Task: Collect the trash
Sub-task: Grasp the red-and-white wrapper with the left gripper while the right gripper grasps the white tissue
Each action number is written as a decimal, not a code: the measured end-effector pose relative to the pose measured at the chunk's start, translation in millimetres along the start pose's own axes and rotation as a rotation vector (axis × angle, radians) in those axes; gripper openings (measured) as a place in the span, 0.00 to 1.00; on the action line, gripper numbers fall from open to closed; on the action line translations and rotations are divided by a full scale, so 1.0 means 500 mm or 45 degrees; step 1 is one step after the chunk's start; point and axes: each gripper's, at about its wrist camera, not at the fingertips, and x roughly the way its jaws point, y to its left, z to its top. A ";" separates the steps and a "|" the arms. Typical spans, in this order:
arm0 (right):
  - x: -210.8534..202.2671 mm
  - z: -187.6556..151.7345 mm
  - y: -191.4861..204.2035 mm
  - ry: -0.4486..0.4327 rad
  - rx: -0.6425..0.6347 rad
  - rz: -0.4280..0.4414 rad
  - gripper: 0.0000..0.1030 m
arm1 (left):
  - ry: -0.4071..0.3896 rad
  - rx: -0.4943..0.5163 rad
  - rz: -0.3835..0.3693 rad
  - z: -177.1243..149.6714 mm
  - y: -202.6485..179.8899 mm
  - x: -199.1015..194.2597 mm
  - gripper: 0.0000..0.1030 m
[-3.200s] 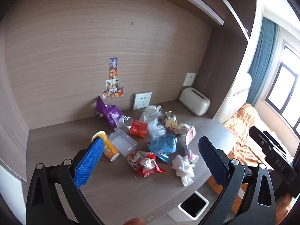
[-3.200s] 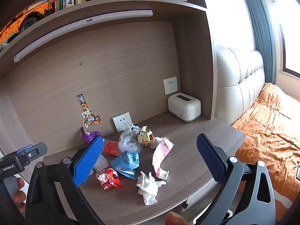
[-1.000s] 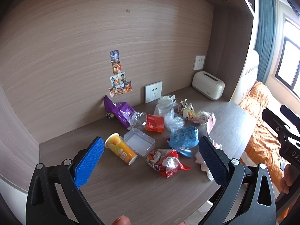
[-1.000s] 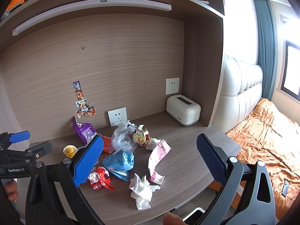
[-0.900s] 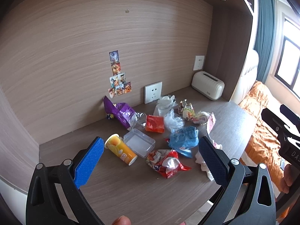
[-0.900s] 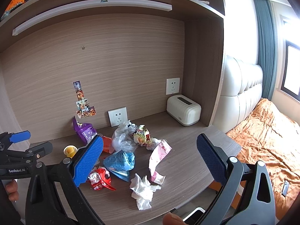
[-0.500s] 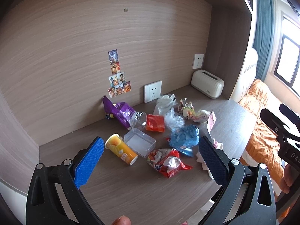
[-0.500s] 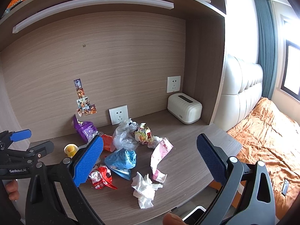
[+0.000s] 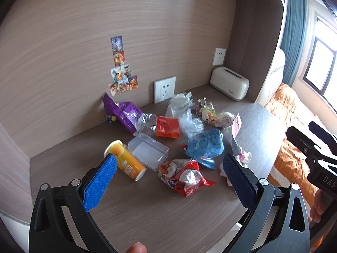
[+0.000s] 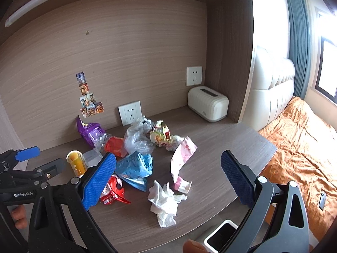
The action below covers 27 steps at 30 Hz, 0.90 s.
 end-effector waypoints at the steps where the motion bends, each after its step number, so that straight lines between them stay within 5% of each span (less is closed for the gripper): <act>1: 0.009 -0.006 0.001 0.018 0.008 -0.001 0.97 | 0.011 0.006 -0.015 -0.005 -0.001 0.014 0.96; 18: 0.223 -0.159 -0.024 0.391 0.195 -0.090 0.96 | 0.148 0.479 -0.178 -0.088 -0.082 0.247 0.91; 21: 0.245 -0.172 -0.016 0.424 0.202 -0.076 0.87 | 0.177 0.578 -0.215 -0.099 -0.095 0.280 0.77; 24: 0.264 -0.187 -0.002 0.450 0.205 -0.060 0.77 | 0.151 0.647 -0.215 -0.104 -0.106 0.285 0.76; 26: 0.269 -0.195 0.008 0.460 0.186 -0.059 0.60 | 0.134 0.691 -0.200 -0.107 -0.114 0.288 0.72; 27: 0.274 -0.199 0.015 0.481 0.168 -0.056 0.45 | 0.127 0.703 -0.196 -0.110 -0.116 0.286 0.69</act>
